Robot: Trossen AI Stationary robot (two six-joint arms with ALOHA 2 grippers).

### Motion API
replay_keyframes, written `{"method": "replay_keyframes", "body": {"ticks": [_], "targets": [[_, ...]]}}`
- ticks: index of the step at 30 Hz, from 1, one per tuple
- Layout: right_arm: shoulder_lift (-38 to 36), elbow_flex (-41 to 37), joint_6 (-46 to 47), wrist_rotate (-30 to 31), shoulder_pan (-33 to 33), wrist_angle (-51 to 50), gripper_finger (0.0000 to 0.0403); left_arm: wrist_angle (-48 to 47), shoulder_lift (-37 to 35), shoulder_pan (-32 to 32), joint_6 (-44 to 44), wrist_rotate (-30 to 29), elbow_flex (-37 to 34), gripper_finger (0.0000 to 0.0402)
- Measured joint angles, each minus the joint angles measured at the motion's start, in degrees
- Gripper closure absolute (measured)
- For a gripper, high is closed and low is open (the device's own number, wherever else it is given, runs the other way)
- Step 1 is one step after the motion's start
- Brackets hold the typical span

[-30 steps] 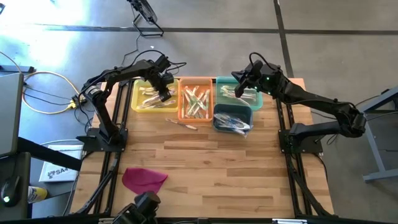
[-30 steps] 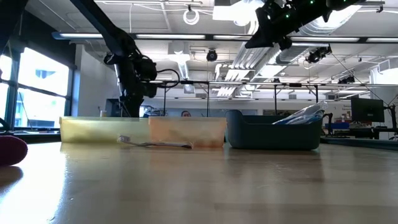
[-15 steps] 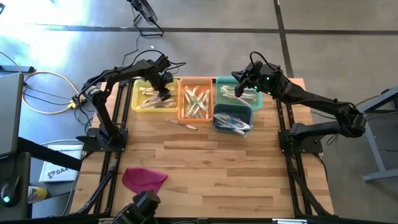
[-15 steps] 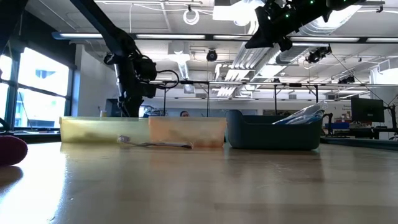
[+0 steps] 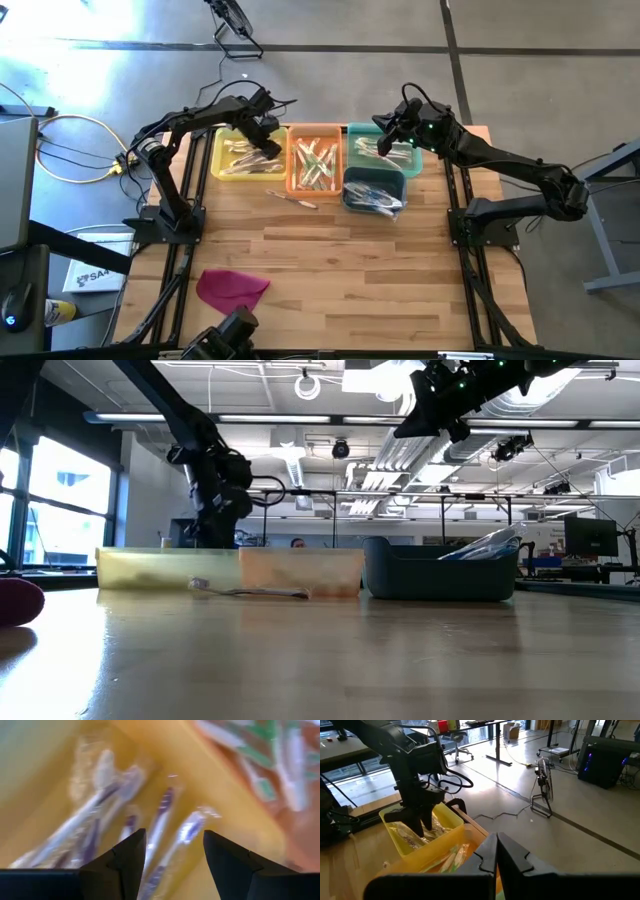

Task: Pick & Place Toothbrushes
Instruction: Put the violet toothbrush into the yellow bin

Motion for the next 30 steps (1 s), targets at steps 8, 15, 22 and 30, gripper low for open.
{"method": "replay_keyframes", "body": {"ticks": [8,15,22,30], "targets": [[0.02,0.0,0.0,-0.06,0.0,0.0,0.0401,-4.31,-0.01,-1.24,2.66,3.05,2.89,0.0207],[0.02,0.0,0.89,-0.06,0.0,-0.02,0.0401,-9.28,-5.61,-7.03,13.69,2.62,5.35,0.0207],[0.02,0.0,3.13,-0.04,0.0,0.07,0.0401,-12.19,-14.53,-11.74,15.74,0.49,5.35,0.0207],[0.02,0.0,3.17,-0.02,0.0,1.64,0.04,-18.95,-19.03,-16.43,18.48,-14.7,5.33,0.0207]]}}
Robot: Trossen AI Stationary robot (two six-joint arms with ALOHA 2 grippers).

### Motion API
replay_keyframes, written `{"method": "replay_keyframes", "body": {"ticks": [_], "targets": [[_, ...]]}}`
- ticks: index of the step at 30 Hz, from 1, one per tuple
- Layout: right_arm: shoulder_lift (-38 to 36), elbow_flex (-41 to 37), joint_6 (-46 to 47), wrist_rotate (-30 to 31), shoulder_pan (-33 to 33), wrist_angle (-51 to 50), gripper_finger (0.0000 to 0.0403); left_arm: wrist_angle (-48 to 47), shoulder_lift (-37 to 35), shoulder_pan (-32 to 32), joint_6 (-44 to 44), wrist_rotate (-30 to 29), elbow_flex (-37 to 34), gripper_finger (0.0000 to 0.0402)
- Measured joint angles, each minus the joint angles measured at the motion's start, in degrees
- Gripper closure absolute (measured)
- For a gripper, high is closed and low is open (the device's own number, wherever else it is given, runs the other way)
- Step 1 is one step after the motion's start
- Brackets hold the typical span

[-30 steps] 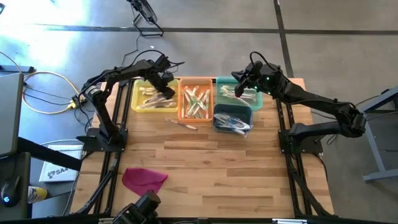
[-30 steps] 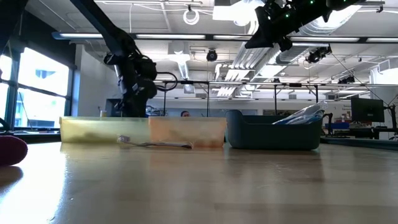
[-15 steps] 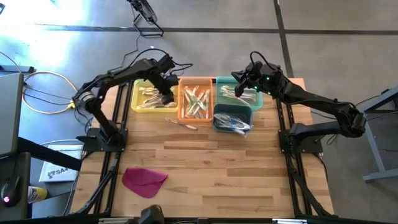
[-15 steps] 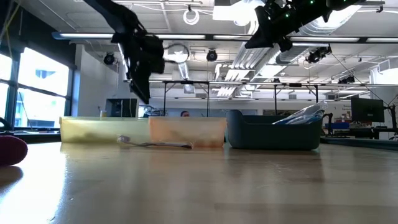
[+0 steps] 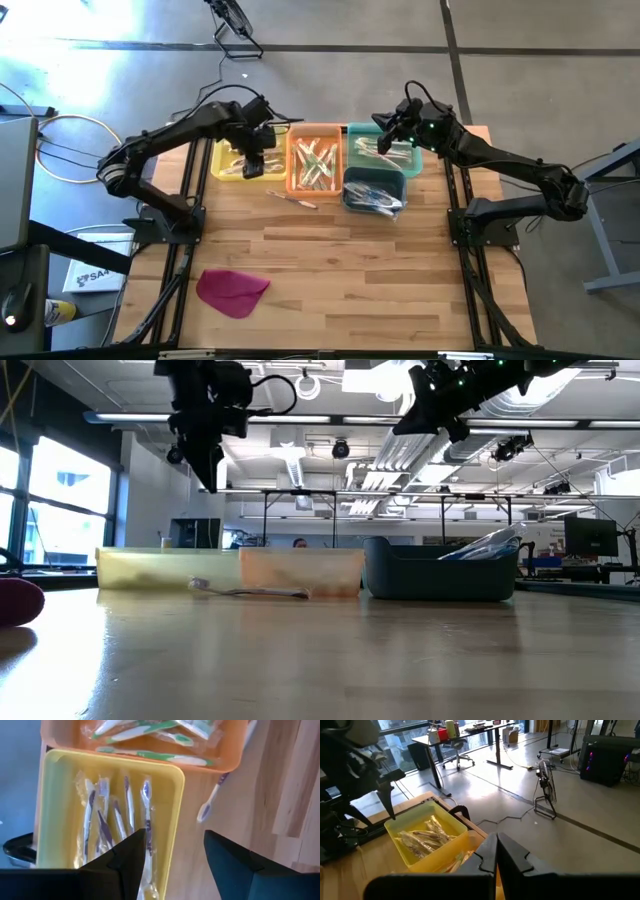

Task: Pick & Place Toothbrushes
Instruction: Put the violet toothbrush into the yellow bin

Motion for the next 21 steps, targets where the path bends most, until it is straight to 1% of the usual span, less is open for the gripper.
{"method": "replay_keyframes", "body": {"ticks": [6,9,11,13,15,21], "targets": [[0.0,0.02,0.0,-0.34,0.0,-0.25,0.04,-0.05,0.12,-2.9,0.13,-1.09,0.0,0.0207],[0.02,0.02,-0.04,-1.52,0.0,-0.57,0.04,-0.04,0.15,-4.67,-0.04,-2.11,-0.02,0.0207],[0.02,0.02,-0.06,-2.2,0.02,-0.57,0.04,-0.07,0.15,-6.6,-0.04,-5.33,-0.02,0.0208],[0.02,0.02,-0.09,-3.1,0.01,-0.57,0.04,-0.09,0.15,-8.72,0.34,-9.83,-0.02,0.0208],[0.02,0.02,-0.14,-3.2,0.02,-0.6,0.04,-0.03,0.15,-10.52,1.52,-12.26,-0.03,0.0208],[0.02,0.02,-0.84,-3.23,0.02,-0.6,0.04,2.38,0.17,-13.93,2.45,-12.55,-1.46,0.0208]]}}
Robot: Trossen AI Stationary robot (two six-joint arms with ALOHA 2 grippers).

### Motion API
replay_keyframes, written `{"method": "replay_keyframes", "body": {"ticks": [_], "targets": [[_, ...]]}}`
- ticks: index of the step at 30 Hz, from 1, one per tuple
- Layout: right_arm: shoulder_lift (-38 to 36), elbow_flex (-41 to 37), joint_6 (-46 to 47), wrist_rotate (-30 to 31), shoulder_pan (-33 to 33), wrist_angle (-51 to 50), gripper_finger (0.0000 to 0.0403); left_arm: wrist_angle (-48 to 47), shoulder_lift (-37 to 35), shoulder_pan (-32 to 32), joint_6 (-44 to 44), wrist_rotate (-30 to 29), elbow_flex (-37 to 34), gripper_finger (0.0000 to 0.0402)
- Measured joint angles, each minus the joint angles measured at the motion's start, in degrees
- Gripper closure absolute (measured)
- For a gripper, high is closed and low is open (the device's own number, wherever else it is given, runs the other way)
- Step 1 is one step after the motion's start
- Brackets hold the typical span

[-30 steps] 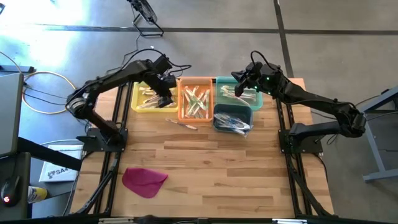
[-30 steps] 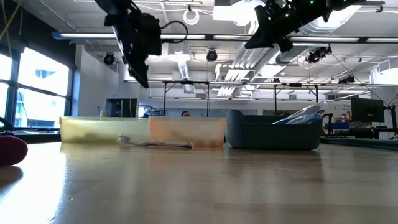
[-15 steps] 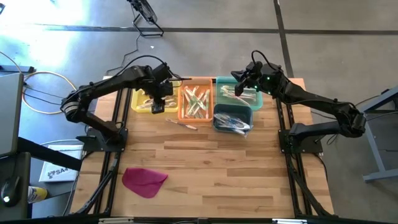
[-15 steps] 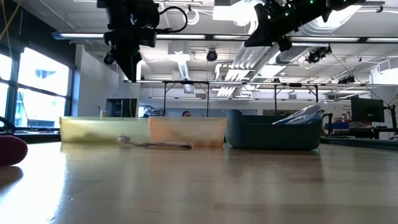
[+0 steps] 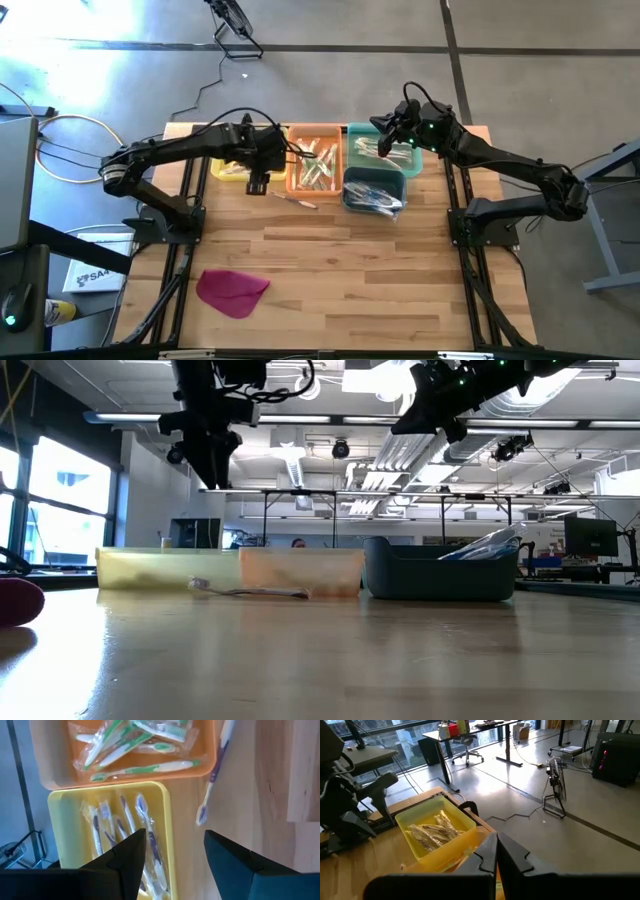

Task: Pick & Place Toothbrushes
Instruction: Put the violet toothbrush into the yellow bin

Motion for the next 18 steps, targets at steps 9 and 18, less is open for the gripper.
{"method": "replay_keyframes", "body": {"ticks": [9,18], "targets": [[0.0,0.0,-1.33,0.02,0.0,-0.12,0.04,1.09,0.02,-0.81,-0.31,3.37,-1.03,0.0208],[0.0,0.0,-1.33,0.0,0.0,-0.55,0.04,4.89,0.02,-0.81,-2.14,3.41,-1.03,0.0208]]}}
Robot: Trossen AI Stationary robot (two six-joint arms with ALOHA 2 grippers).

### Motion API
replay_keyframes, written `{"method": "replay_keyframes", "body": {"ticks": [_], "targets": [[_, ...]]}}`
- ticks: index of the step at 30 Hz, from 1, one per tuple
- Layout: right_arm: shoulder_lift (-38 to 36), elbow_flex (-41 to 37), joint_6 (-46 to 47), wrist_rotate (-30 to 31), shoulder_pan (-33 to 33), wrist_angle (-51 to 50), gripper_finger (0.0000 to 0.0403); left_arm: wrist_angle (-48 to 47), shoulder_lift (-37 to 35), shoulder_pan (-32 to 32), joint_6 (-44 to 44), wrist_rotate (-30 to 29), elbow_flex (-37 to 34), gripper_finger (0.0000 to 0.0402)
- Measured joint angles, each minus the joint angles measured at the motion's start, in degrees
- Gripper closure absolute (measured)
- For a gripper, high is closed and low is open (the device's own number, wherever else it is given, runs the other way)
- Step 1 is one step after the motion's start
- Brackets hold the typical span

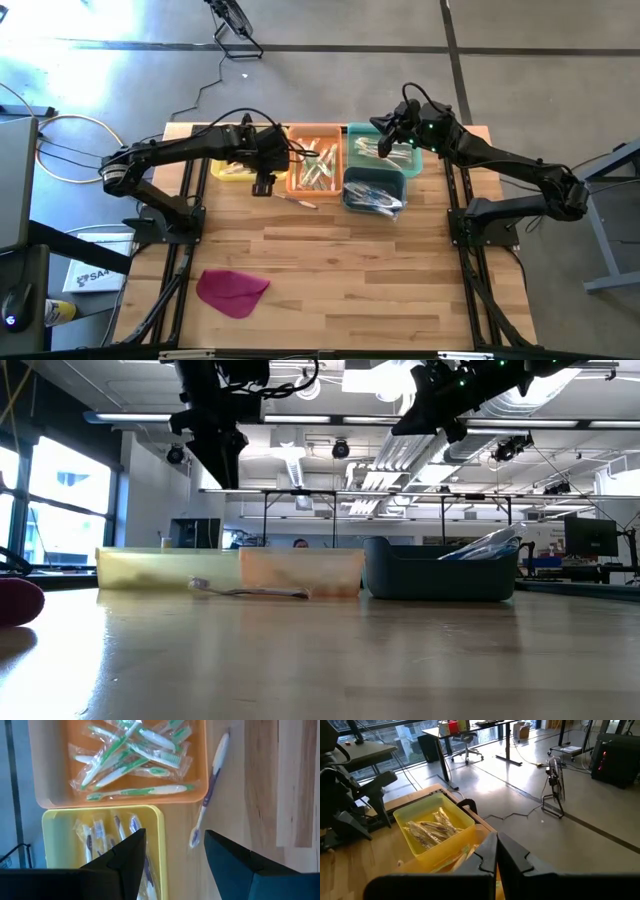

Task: Pick & Place Toothbrushes
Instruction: Put the violet toothbrush into the yellow bin

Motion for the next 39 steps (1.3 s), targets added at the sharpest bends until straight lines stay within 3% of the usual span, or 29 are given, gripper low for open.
{"method": "replay_keyframes", "body": {"ticks": [8,14,20,39], "targets": [[0.0,0.0,0.0,0.0,0.0,-0.27,0.04,1.44,0.0,0.02,-0.7,0.21,0.0,0.0208],[0.0,0.0,-0.02,0.02,0.0,-0.29,0.04,2.75,0.0,0.04,-0.81,3.87,-0.41,0.0208],[0.0,0.0,-0.02,0.02,0.0,-0.37,0.04,5.18,0.02,0.04,-0.87,8.91,-6.49,0.0208],[0.0,0.0,-0.02,0.11,0.0,-0.79,0.0401,23.76,0.04,0.07,-0.85,6.14,-23.56,0.0208]]}}
